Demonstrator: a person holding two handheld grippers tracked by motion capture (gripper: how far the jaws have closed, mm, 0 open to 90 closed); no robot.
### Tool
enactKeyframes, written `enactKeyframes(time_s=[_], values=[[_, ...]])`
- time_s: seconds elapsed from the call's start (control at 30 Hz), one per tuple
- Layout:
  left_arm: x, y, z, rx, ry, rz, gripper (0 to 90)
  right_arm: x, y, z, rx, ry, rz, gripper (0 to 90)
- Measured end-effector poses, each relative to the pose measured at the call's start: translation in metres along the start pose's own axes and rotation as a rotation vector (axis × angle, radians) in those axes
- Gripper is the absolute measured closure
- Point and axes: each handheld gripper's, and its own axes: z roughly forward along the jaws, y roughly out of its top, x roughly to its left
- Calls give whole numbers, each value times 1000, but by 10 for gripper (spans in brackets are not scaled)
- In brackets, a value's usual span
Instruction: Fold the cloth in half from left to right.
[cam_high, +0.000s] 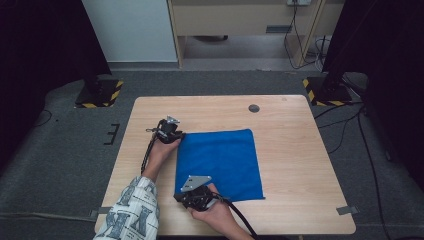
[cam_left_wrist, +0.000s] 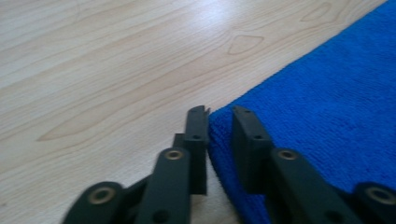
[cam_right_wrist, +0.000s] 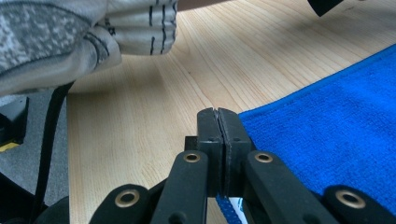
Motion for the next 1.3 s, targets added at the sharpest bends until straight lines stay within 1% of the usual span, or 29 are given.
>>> enactKeyframes(time_s=[0.03,0.13,0.27,0.33,0.43,0.47,0.5,0.57,0.67,0.7,0.77,0.83,0.9,0.97,1.0,1.1,1.2,1.3], values=[[0,1,0,5,-16,-4,853,1,0,0,-1,1,-2,891],[-1,3,0,16,-10,6,877,2,1,1,-1,4,-2,890],[-1,8,-6,-33,-19,-10,880,3,3,0,-9,3,-4,891],[-2,13,-10,-45,-26,-15,879,3,4,-1,-6,-2,-3,891],[-5,18,-17,-70,-24,-4,879,3,5,-6,-17,-15,2,891],[-6,21,-18,-61,-31,-2,879,3,6,-8,-28,-21,6,892],[-7,22,-19,-56,-27,5,880,4,7,-10,-34,-27,7,893],[-9,26,-22,-66,-29,12,880,6,9,-12,-50,-41,13,893],[-11,30,-27,-84,-32,19,882,10,10,-11,-47,-53,2,894],[-12,33,-29,-83,-32,27,882,11,10,-11,-46,-56,4,894],[-12,36,-33,-75,-42,29,883,13,11,-11,-44,-66,-5,895],[-12,37,-36,-86,-37,34,883,14,12,-12,-43,-76,-14,896],[-11,38,-40,-86,-25,35,883,14,12,-14,-51,-79,-9,896],[-8,38,-42,-90,-20,25,883,14,14,-16,-62,-82,-5,896],[-6,37,-43,-93,-19,13,883,15,15,-17,-64,-80,-6,897],[-3,37,-45,-93,-18,3,883,17,17,-19,-68,-80,-10,897],[-2,36,-44,-89,-23,0,883,19,20,-21,-70,-86,-19,896],[-1,36,-43,-92,-34,-11,883,19,24,-23,-87,-84,-11,897]])
